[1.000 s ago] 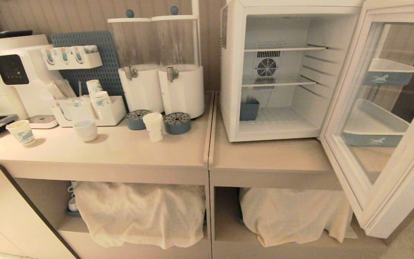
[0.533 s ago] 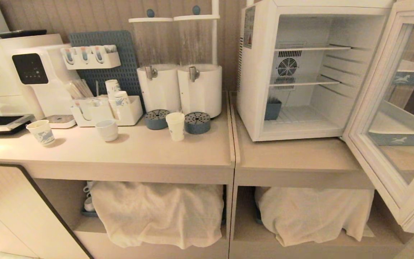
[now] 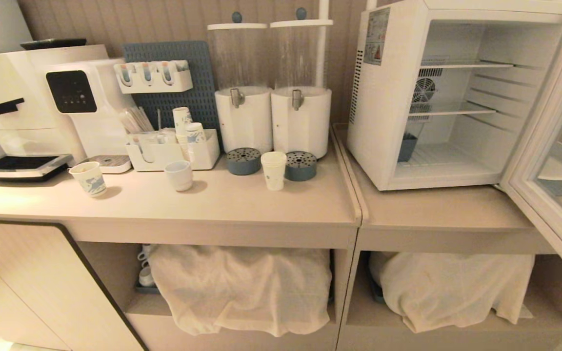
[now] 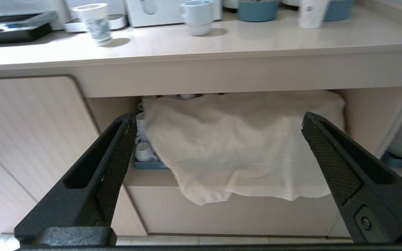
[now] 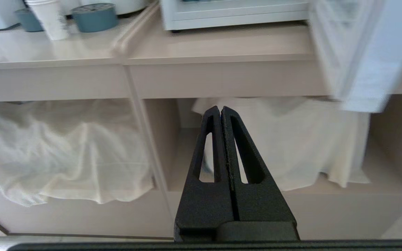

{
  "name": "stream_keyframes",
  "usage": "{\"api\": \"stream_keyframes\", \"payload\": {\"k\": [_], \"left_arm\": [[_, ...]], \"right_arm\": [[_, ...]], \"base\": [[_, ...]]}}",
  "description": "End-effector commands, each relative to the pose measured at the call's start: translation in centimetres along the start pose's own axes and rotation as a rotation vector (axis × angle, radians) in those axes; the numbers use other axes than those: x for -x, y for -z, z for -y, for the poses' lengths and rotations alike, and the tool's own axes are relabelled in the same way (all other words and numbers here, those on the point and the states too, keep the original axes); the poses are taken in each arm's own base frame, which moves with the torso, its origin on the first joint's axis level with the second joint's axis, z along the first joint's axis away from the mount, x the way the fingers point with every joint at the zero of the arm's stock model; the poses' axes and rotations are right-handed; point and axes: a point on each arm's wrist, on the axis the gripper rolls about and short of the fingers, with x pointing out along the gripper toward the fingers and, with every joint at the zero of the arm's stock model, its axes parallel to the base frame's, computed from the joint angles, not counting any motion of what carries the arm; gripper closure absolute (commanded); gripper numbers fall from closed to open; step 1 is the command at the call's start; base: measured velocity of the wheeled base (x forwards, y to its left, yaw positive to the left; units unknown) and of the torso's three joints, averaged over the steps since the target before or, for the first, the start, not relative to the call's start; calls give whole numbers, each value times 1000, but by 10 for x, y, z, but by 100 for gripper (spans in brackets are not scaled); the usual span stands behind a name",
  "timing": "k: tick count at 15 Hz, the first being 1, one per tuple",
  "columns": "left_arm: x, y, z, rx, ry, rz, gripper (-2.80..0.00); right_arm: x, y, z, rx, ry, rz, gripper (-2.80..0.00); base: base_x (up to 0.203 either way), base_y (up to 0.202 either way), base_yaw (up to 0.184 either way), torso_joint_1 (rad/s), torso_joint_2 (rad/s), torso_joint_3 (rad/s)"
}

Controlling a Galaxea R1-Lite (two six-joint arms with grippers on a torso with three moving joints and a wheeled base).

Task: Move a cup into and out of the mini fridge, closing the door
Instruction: Put the paper cup in the freezer

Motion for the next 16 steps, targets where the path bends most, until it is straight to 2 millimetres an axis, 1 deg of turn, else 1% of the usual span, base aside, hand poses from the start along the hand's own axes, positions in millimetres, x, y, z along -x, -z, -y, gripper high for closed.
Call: {"api": "stream_keyframes", "payload": {"k": [1,16], "left_arm": [[-1,5,0,0,1,-18,-280],[-1,5,0,4,1,-22,-280]], "right_arm": [[0,0,0,0,-1,0,0],[0,0,0,0,-1,0,0]], "base": [[0,192,-3,2,6,5],[0,187,0,2,2,2]]}}
